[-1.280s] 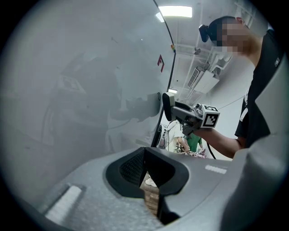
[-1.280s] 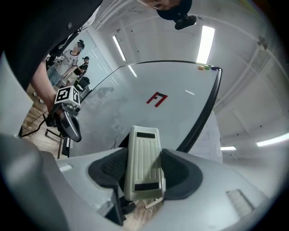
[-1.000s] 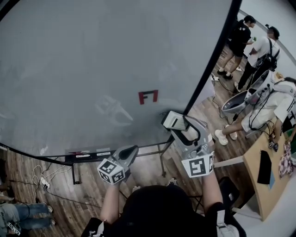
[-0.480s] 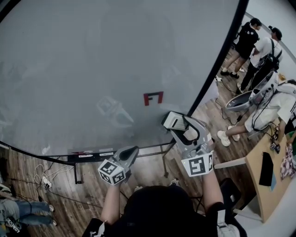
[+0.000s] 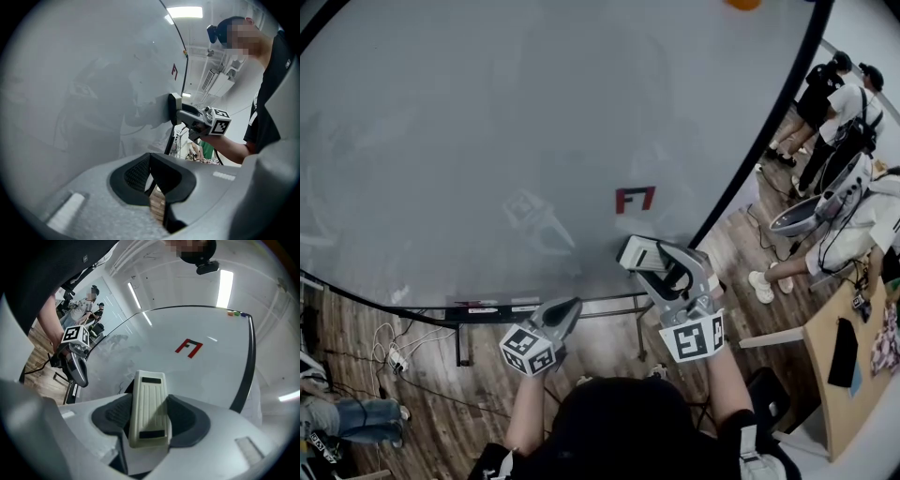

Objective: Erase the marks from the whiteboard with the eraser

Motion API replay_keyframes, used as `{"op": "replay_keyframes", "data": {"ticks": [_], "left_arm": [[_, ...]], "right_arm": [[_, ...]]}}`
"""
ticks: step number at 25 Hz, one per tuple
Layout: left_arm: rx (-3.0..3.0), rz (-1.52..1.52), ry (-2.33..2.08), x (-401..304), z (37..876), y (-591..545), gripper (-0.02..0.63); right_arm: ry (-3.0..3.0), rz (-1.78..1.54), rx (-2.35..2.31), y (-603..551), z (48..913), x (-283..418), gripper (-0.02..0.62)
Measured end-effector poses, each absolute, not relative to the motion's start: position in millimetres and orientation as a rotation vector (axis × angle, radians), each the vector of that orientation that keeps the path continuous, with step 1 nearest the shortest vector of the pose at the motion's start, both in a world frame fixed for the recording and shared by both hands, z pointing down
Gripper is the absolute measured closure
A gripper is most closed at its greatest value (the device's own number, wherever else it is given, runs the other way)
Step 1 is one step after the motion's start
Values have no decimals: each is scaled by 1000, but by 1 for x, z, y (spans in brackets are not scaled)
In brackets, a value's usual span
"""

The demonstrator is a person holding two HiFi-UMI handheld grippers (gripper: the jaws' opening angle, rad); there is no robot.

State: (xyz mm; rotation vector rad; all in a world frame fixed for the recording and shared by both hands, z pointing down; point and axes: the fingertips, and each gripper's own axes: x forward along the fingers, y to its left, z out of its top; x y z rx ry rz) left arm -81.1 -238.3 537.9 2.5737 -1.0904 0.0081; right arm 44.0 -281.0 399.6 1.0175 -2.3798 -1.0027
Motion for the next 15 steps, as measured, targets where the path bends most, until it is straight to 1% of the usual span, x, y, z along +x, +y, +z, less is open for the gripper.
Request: {"op": "replay_keyframes", "data": {"ticks": [6, 15], "left_arm": [[2548, 11, -1142, -100, 540, -230, 595], [2553, 11, -1141, -94, 536, -230, 595]], "right_arm": [[-2410, -1013, 970, -276, 406, 22, 354], [-2389, -1036, 957, -275, 402, 28, 354]]}}
